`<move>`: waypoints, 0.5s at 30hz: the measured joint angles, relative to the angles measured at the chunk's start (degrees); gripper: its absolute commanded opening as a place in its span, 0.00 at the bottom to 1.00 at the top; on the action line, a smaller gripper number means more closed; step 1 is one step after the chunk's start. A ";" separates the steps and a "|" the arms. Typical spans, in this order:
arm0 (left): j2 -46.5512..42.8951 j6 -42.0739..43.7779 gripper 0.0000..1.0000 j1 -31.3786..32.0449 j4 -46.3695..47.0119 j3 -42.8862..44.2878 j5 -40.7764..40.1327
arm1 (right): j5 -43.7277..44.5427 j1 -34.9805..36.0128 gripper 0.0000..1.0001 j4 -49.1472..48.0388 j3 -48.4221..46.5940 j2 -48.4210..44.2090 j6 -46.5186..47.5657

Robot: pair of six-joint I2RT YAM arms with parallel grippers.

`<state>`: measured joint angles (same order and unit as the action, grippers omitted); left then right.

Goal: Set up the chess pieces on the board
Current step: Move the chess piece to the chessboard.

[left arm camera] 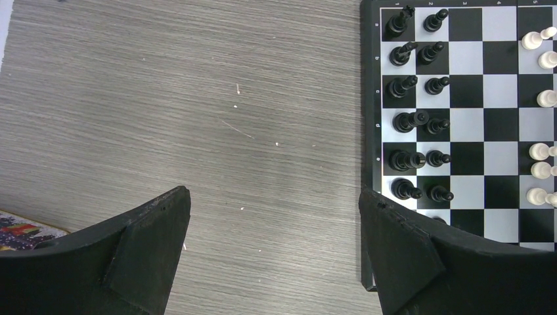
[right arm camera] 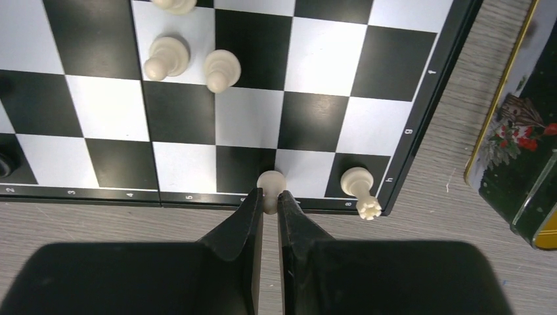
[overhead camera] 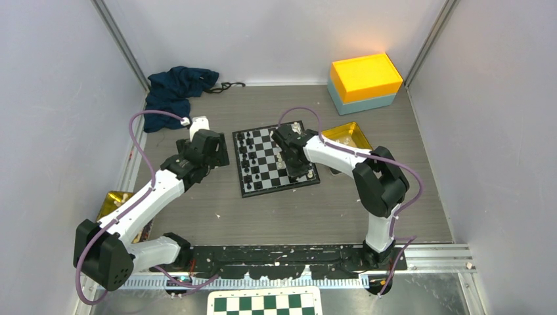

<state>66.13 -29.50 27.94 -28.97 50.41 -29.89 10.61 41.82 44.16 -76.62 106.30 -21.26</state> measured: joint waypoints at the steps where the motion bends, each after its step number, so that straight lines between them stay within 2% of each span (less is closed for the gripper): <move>1: -0.02 0.00 1.00 0.00 0.00 0.02 0.00 | 0.04 -0.13 0.09 -0.02 0.09 -0.04 -0.04; 15: -0.02 0.00 1.00 0.00 0.00 0.02 0.04 | 0.00 -2.73 0.10 -0.66 2.40 -1.36 -0.20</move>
<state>66.11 -29.50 27.94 -28.97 50.43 -29.85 10.61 39.09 43.51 -74.22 104.95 -21.45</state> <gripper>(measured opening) 0.996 0.168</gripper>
